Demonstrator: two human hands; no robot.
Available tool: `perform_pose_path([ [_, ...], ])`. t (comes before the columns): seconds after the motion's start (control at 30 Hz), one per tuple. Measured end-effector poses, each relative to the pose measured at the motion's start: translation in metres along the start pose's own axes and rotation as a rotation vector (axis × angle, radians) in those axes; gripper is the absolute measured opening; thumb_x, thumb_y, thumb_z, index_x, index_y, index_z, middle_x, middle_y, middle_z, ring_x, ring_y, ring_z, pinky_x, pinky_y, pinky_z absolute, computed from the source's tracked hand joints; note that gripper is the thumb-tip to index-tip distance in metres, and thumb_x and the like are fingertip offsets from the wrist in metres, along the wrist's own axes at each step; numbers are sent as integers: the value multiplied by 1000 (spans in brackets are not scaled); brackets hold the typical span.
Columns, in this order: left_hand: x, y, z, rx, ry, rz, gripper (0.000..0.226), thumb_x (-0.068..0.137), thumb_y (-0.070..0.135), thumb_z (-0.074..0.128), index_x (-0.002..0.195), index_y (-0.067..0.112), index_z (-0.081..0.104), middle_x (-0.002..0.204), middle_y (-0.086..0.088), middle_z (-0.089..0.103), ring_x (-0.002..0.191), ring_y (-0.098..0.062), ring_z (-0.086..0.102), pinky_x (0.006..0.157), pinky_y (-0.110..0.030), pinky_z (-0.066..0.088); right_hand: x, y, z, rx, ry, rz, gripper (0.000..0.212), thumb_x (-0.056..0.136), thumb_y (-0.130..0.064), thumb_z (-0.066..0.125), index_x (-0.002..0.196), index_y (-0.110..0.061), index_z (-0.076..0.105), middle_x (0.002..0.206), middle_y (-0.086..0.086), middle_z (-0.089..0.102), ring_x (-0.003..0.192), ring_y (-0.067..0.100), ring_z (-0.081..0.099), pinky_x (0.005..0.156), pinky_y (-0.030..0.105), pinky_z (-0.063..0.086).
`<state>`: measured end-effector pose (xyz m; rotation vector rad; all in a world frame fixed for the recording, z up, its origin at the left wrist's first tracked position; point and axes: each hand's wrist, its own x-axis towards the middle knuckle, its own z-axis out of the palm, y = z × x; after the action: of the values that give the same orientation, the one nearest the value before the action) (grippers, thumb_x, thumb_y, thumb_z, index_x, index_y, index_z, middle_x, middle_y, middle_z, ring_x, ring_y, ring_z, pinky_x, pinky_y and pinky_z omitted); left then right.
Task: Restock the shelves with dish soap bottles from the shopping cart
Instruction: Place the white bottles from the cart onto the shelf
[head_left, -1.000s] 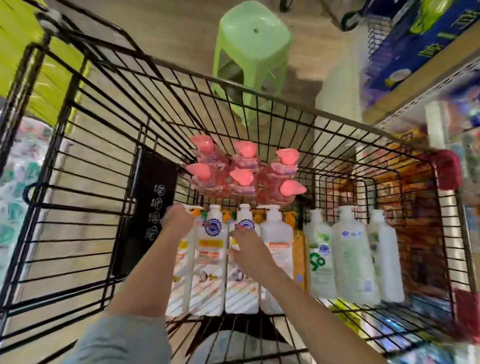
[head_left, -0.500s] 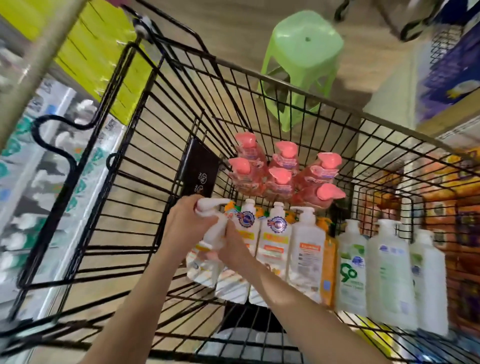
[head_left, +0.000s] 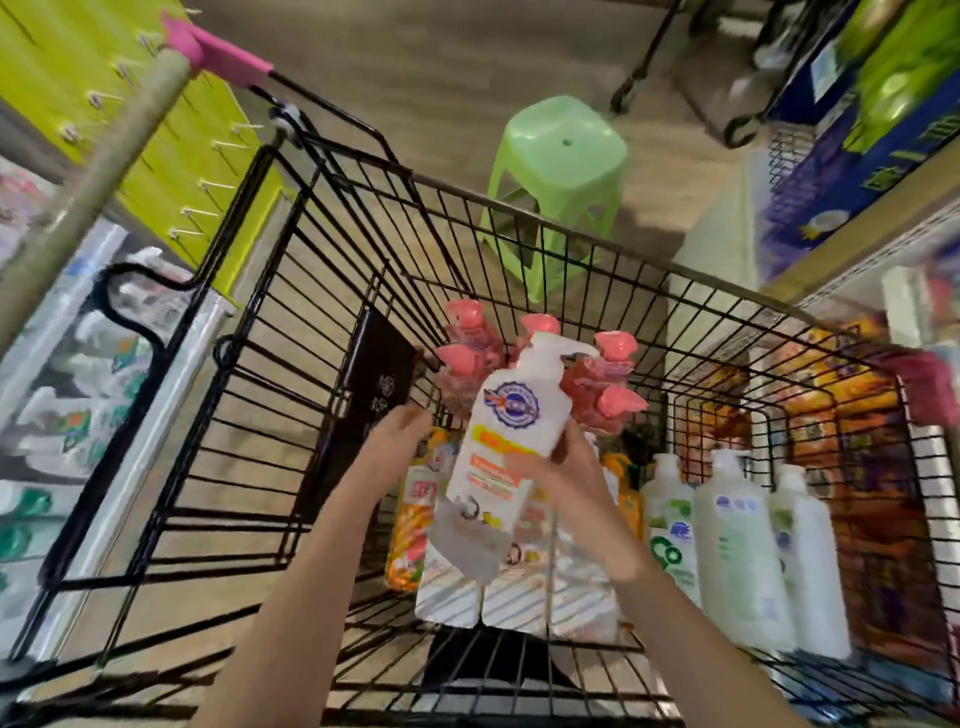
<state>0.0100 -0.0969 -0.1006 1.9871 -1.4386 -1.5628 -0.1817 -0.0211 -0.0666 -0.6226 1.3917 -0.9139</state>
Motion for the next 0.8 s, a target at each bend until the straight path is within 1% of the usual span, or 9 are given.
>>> perform_pose_path([
  [0.07,10,-24,26,145,-238,-209,58,93,43,53,134,2,44,136,-16,49,115,-26,51,94,-31,39,-6,5,-28,45,72,24,54,78,5,71,121,-19,51,100,-9,66,75,-3,68,58,15,53],
  [0.13,12,-41,49,118,-370,-357,75,87,46,63,143,7,33,142,-13,42,126,-29,45,99,-33,37,-11,14,-49,5,170,52,56,70,-7,82,118,-20,55,99,-7,68,82,5,69,63,21,55],
  [0.2,15,-53,63,-22,-441,-386,78,66,48,82,129,13,50,127,-13,58,109,-24,57,99,-39,44,-16,25,-64,-22,204,69,60,60,-16,85,114,-22,59,106,-2,70,88,11,70,66,24,56],
  [0.33,32,-76,74,-24,-338,-354,37,73,30,81,106,21,65,95,2,73,87,-14,67,75,-29,52,-25,38,-78,9,255,104,78,46,-26,87,119,-22,57,111,-2,69,93,13,69,68,28,57],
  [0.43,67,-116,80,-13,-391,-356,70,59,42,89,121,32,58,117,2,68,102,-16,66,87,-38,54,-30,46,-81,-23,262,126,89,40,-41,84,122,-21,55,114,0,68,99,18,67,79,39,57],
  [0.5,71,-111,79,14,-324,-347,106,52,49,90,141,33,35,140,1,48,122,-24,53,95,-41,48,-32,49,-81,-23,262,147,89,41,-44,84,122,-20,55,115,1,67,98,17,68,77,38,57],
  [0.57,58,-81,74,4,-258,-353,105,66,44,84,148,22,22,149,-4,35,130,-29,43,96,-38,44,-32,50,-80,-20,259,161,90,39,-44,83,121,-20,55,115,1,66,97,16,68,74,33,57],
  [0.7,58,-59,77,-107,-204,-382,76,83,58,60,144,23,31,151,-7,32,134,-29,37,103,-45,34,-33,52,-80,5,248,150,90,39,-41,82,123,-21,55,114,-1,67,95,12,68,66,24,56],
  [0.8,73,-65,74,-175,-273,-400,93,72,83,47,146,28,33,155,-2,28,140,-28,28,112,-46,26,-35,52,-79,-4,240,144,91,38,-41,82,123,-21,54,113,-2,67,92,10,69,65,22,55],
])
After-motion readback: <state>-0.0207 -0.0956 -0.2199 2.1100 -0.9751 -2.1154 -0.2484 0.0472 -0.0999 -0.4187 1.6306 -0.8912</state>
